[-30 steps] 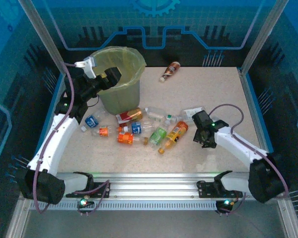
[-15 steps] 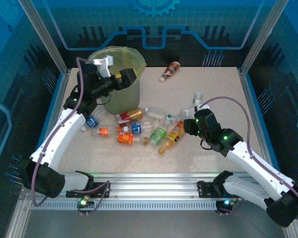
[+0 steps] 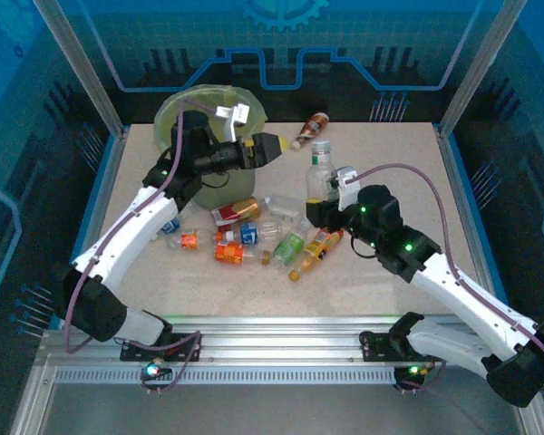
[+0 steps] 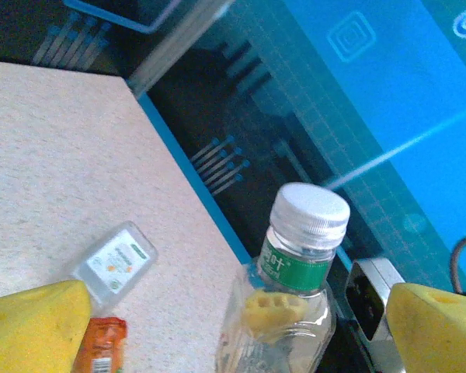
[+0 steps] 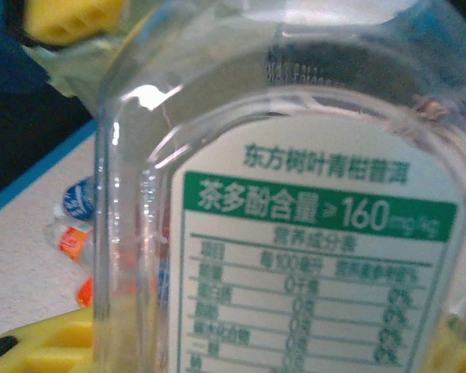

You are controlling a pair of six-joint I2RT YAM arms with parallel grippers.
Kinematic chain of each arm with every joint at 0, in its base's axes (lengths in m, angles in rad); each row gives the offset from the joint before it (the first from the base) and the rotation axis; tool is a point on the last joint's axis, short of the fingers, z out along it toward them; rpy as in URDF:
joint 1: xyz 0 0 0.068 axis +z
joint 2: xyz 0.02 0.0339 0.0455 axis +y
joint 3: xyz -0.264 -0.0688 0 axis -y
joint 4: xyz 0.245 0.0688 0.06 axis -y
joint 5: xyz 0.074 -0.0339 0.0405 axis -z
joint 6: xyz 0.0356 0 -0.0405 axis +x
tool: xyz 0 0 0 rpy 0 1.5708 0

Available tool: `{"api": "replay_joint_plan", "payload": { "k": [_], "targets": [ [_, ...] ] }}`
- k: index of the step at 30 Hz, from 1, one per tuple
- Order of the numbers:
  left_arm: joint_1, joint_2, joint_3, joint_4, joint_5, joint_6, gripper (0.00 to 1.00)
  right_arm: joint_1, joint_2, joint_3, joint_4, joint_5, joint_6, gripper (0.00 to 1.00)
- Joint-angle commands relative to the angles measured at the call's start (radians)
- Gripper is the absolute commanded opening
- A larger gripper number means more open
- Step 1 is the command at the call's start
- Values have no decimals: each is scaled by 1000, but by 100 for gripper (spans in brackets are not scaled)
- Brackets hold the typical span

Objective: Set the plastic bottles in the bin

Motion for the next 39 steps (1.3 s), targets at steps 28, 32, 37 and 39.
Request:
{"api": "replay_joint_plan", "payload": {
  "k": [28, 32, 37, 39],
  "targets": [
    [-103, 97, 125, 70, 96, -5, 33, 75, 109, 115, 119, -141, -27, 52],
    [-101, 97, 124, 72, 91, 5, 25, 77, 110, 126, 88, -120, -21, 77],
    [-91, 90, 137, 62, 74, 39, 22, 79, 96, 134, 43, -94, -11, 100],
    [-78, 85, 146, 62, 63, 58, 22, 79, 83, 134, 25, -93, -10, 100]
  ]
}}
